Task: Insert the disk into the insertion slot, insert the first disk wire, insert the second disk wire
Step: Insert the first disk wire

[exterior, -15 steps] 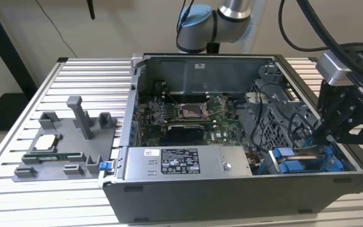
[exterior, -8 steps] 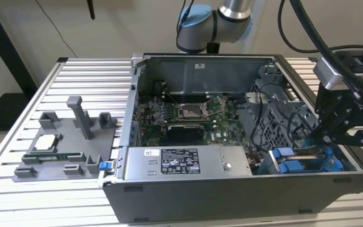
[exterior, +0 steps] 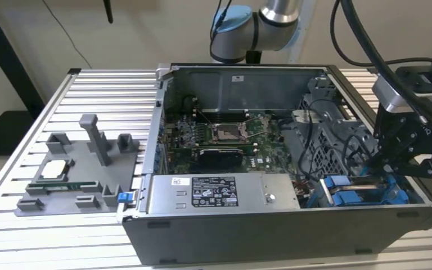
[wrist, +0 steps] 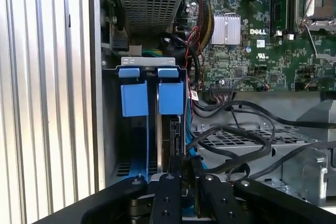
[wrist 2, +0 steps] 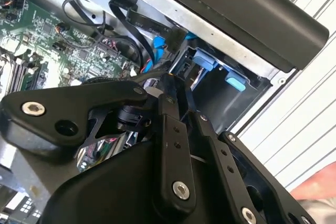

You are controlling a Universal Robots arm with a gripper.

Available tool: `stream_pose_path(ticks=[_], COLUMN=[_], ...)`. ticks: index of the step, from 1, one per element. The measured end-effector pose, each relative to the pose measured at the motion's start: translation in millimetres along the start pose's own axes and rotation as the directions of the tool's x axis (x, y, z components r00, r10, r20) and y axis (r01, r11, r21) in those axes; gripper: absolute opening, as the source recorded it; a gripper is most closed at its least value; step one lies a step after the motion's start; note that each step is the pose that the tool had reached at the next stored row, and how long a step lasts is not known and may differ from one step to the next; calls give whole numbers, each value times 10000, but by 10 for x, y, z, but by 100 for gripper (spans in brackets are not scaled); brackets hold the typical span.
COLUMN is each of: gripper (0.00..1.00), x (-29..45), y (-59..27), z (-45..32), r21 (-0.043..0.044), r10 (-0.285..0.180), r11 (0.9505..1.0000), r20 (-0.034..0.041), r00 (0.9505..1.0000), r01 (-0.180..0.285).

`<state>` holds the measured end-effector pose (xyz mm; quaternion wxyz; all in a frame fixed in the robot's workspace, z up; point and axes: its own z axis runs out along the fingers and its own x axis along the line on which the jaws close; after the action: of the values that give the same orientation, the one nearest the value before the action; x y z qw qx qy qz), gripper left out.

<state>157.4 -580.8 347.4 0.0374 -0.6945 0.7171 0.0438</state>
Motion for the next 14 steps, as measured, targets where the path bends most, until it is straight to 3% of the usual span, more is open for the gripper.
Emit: stream_pose_path(ticks=[6,14], gripper=[0,0], x=[11,26], y=[-3,-6], z=[20,37], r21=[-40,-43], r10=[-339,-361], r11=[9994,9993], r20=[-2,10], r00=[9994,9993], r01=[339,361])
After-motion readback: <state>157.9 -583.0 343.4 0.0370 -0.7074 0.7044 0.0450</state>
